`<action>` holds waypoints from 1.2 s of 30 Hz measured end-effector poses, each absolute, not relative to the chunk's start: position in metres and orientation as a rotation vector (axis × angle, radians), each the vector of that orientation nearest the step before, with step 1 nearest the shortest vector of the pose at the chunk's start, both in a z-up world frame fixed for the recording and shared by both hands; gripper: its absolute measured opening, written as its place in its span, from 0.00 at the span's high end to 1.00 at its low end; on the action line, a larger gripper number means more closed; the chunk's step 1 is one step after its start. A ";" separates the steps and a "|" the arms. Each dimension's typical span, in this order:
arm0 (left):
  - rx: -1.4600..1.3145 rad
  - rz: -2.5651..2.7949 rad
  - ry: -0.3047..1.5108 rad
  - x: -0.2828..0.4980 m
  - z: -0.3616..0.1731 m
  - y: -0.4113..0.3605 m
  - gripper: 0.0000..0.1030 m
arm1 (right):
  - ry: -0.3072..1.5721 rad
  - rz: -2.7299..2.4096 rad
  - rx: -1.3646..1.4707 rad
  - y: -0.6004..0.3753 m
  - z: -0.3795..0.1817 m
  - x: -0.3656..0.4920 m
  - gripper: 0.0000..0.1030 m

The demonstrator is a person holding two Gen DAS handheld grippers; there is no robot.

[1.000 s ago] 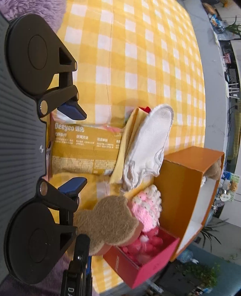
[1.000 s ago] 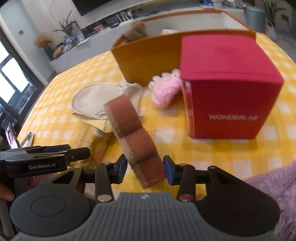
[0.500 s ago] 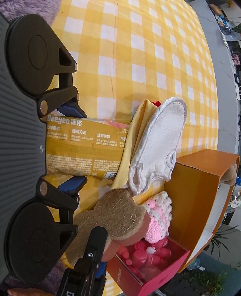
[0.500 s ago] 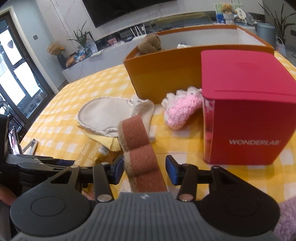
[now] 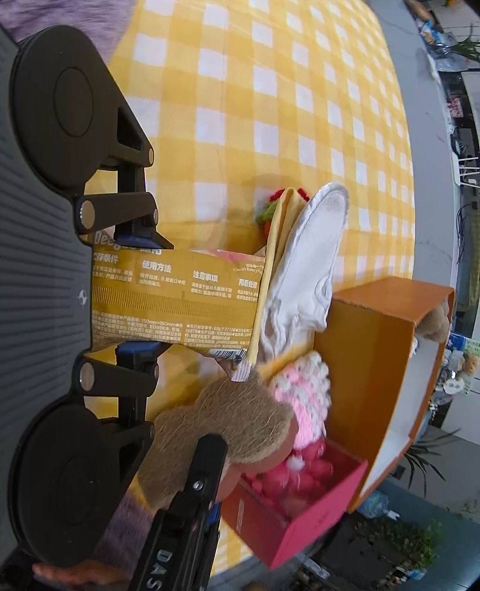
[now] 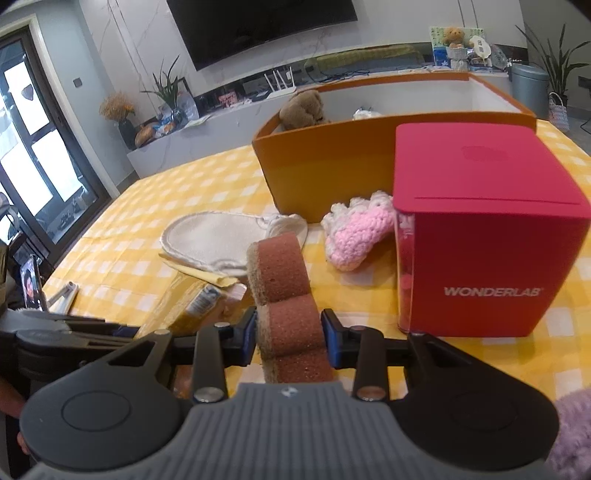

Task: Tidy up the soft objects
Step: 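Carry the sponge and snack packet over the orange box with both tools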

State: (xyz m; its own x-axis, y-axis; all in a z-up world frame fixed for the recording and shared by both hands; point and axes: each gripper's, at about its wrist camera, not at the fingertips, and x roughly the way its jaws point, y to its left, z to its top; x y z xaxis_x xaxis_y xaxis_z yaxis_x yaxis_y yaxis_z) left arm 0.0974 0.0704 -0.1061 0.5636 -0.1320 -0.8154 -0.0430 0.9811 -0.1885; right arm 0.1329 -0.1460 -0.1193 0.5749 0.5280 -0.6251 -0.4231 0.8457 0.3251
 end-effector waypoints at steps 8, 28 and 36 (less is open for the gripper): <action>-0.228 -0.082 0.946 0.072 -0.085 0.056 0.50 | 0.727 0.563 0.163 -0.160 -0.100 0.112 0.65; -0.232 -0.125 0.717 0.113 0.024 0.010 0.50 | 0.476 0.503 0.283 -0.227 -0.006 0.112 0.66; -0.203 -0.157 0.651 0.184 0.058 -0.008 0.50 | 0.403 0.485 0.229 -0.232 0.024 0.170 0.66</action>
State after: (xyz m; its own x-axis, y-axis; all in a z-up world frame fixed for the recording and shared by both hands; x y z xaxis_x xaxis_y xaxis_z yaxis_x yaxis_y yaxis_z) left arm 0.1839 -0.0080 0.0583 0.7848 -0.2081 -0.5837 0.0813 0.9684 -0.2359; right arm 0.1701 -0.2319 0.0238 0.8086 0.4936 -0.3201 -0.4047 0.8616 0.3063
